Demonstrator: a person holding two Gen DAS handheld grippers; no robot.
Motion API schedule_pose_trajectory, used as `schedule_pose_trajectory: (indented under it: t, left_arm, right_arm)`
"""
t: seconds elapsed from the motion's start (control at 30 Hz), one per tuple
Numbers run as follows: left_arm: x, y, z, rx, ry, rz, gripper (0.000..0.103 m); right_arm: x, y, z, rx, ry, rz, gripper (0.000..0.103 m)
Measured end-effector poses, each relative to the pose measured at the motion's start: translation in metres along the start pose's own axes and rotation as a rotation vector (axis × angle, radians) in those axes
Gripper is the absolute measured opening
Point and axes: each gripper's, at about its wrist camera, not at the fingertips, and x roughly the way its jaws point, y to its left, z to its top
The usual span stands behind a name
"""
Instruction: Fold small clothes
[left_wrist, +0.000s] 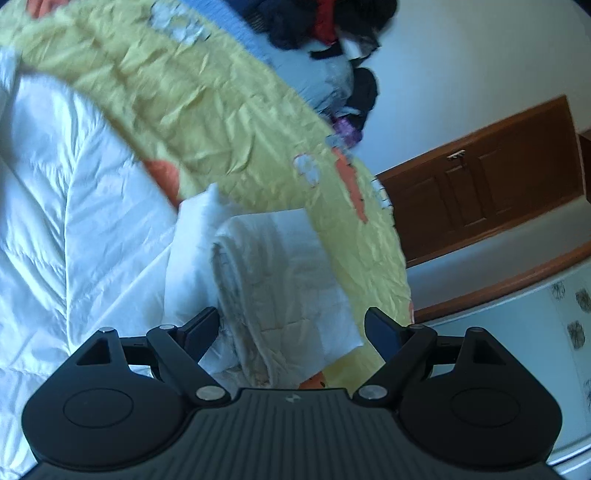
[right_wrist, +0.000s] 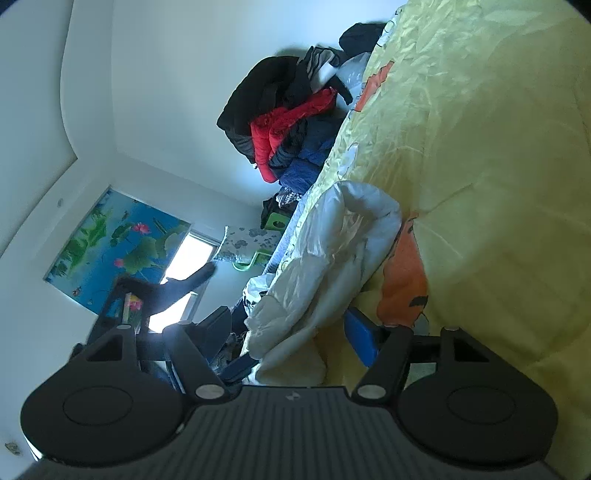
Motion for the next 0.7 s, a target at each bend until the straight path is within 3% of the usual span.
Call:
schedule_pose_trajectory:
  t: [0.1,0.23,0.3,0.37,0.4,0.53,0.7]
  left_arm:
    - [0.001,0.003,-0.002,-0.014,-0.013,0.005,0.085]
    - [-0.003,0.003,-0.001,-0.021,-0.03,-0.066,0.082]
    - [-0.002,-0.001,0.001,-0.006,-0.038,-0.074,0.069]
    - [0.003,-0.006,0.0,0.036,-0.04,-0.022,0.03]
    - [0.007,-0.007,0.0,0.053,-0.028,0.01,0.023]
    - [0.016,-0.005,-0.004,0.053,-0.01,0.073,0.01]
    - [0.006,-0.012,-0.005,0.106,-0.043,0.075,0.007]
  right_arm:
    - [-0.002,0.002,-0.002,-0.009,0.0,-0.003,0.072]
    - [-0.001,0.003,-0.003,-0.017,0.0,-0.004,0.074]
    - [0.0,0.003,-0.003,-0.02,0.001,-0.002,0.074]
    - [0.0,0.005,-0.004,-0.026,0.001,-0.002,0.075]
    - [0.0,0.005,-0.004,-0.03,0.001,-0.002,0.075]
    - [0.002,0.006,-0.004,-0.044,0.005,0.001,0.076]
    - [0.001,0.006,-0.003,-0.043,0.003,0.006,0.077]
